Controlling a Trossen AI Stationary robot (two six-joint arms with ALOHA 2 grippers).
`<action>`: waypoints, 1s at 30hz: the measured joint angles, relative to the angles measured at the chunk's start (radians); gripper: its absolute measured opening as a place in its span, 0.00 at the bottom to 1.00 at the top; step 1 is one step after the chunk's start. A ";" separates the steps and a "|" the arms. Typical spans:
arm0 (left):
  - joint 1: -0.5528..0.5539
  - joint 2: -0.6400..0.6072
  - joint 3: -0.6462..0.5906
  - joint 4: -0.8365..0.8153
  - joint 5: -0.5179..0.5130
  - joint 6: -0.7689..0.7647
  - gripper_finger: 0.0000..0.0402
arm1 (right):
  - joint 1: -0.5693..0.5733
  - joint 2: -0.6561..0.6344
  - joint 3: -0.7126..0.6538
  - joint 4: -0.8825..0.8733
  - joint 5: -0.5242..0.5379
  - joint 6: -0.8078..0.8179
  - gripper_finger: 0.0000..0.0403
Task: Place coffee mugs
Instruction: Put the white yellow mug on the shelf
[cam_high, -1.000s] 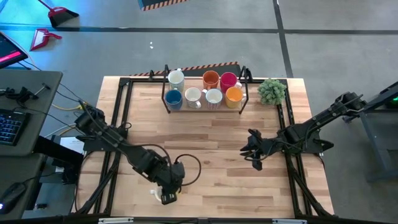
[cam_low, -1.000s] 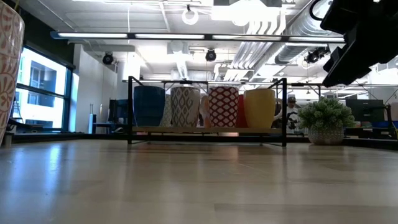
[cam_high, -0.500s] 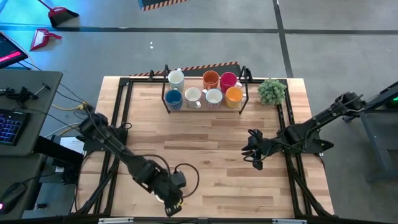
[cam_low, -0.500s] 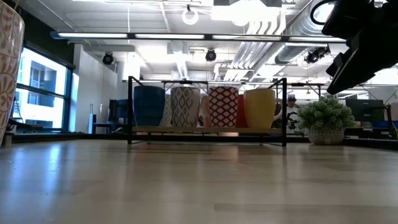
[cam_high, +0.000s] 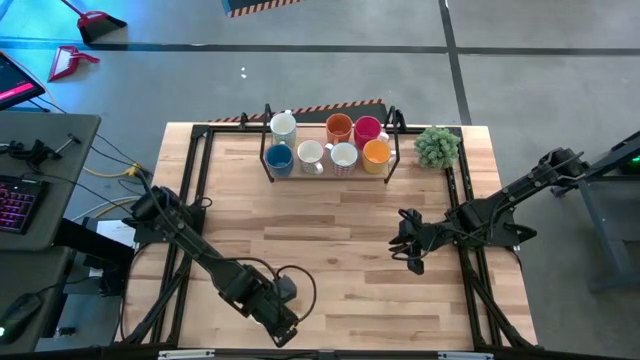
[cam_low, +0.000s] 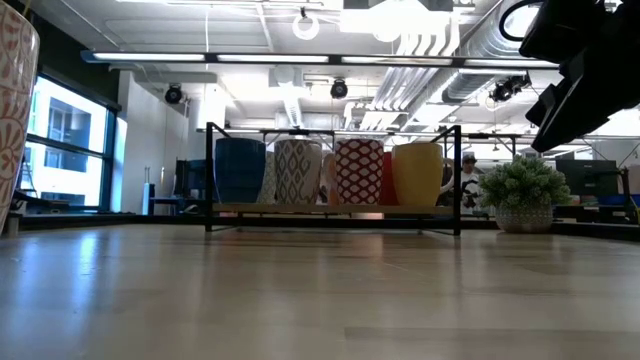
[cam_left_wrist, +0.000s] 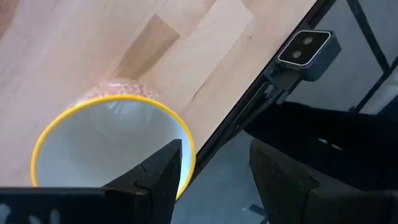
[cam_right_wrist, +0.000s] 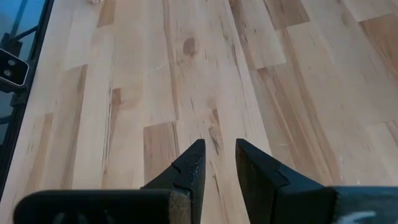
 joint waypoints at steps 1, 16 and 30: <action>-0.003 0.000 0.000 0.000 -0.009 -0.014 0.44 | 0.000 0.000 0.000 0.000 0.000 0.000 0.19; -0.019 0.049 0.000 -0.023 -0.058 -0.049 0.44 | 0.000 0.000 0.000 0.007 -0.003 0.000 0.19; -0.009 0.108 0.000 -0.017 -0.067 0.005 0.44 | 0.000 -0.001 0.000 0.010 -0.004 0.000 0.19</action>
